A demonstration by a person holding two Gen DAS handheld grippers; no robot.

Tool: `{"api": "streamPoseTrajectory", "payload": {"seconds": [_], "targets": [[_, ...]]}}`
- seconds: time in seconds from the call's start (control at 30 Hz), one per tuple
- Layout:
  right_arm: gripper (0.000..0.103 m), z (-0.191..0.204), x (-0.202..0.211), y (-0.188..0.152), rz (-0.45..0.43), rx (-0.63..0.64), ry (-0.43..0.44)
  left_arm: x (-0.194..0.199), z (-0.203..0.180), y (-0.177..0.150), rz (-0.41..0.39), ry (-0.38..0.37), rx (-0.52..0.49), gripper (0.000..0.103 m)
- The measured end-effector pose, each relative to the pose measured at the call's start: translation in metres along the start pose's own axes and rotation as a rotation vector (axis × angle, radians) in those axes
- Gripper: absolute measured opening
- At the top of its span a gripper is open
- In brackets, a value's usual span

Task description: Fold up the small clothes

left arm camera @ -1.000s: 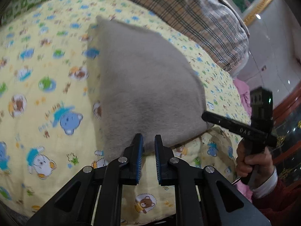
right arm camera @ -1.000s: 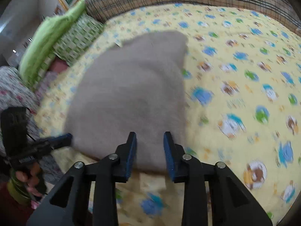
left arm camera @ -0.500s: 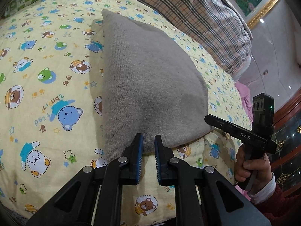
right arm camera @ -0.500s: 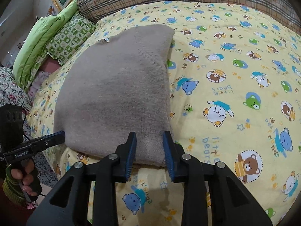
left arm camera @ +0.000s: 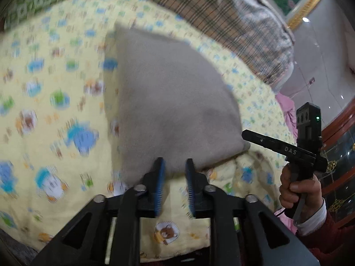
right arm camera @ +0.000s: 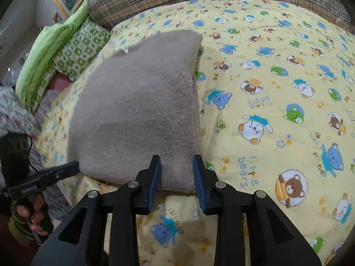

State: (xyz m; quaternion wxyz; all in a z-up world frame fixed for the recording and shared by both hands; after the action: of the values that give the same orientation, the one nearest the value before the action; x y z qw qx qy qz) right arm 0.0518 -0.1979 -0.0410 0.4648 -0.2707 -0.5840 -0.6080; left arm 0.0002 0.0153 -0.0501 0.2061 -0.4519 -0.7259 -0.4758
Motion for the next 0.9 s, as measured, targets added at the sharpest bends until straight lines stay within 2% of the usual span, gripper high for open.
{"api": "streamPoseTrajectory", "payload": {"seconds": [0.07, 0.23, 0.33, 0.4, 0.47, 0.67, 0.8, 0.9], "targets": [[0.032, 0.001, 0.013, 0.011, -0.053, -0.006, 0.000, 0.009, -0.002, 0.017, -0.037, 0.017, -0.018, 0.040], [0.033, 0.007, 0.017, 0.054, -0.122, -0.014, 0.021, 0.010, 0.007, 0.074, -0.119, 0.038, -0.012, 0.040], [0.033, 0.010, 0.011, 0.071, -0.125, -0.024, 0.028, -0.004, 0.022, 0.098, -0.101, 0.068, 0.029, 0.041], [0.034, 0.008, 0.004, 0.080, -0.120, -0.042, 0.033, -0.016, 0.036, 0.109, -0.080, 0.067, 0.074, 0.049], [0.040, 0.004, -0.003, 0.086, -0.105, -0.055, 0.042, -0.028, 0.049, 0.119, -0.060, 0.071, 0.116, 0.056], [0.045, -0.019, -0.035, 0.113, -0.045, -0.152, 0.115, -0.066, 0.089, 0.151, 0.009, -0.038, 0.225, 0.060], [0.046, -0.030, -0.058, 0.131, -0.004, -0.201, 0.171, -0.082, 0.103, 0.168, 0.019, -0.070, 0.266, 0.060], [0.045, -0.033, -0.072, 0.141, 0.016, -0.213, 0.183, -0.098, 0.113, 0.180, 0.026, -0.112, 0.301, 0.055]]}}
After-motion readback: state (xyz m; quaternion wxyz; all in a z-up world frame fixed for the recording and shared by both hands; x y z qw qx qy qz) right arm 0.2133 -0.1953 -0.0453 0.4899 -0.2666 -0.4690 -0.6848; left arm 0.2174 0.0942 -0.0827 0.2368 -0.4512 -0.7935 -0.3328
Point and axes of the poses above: each gripper's, at about its wrist camera, not at the fingertips, and x roughly against the way its jaws point, z to its left, y to its top, the point moved 2 cm from there along -x, roughly the way its jaws point, and after that the axes turned 4 degrees about z, right-handed, at the moved point
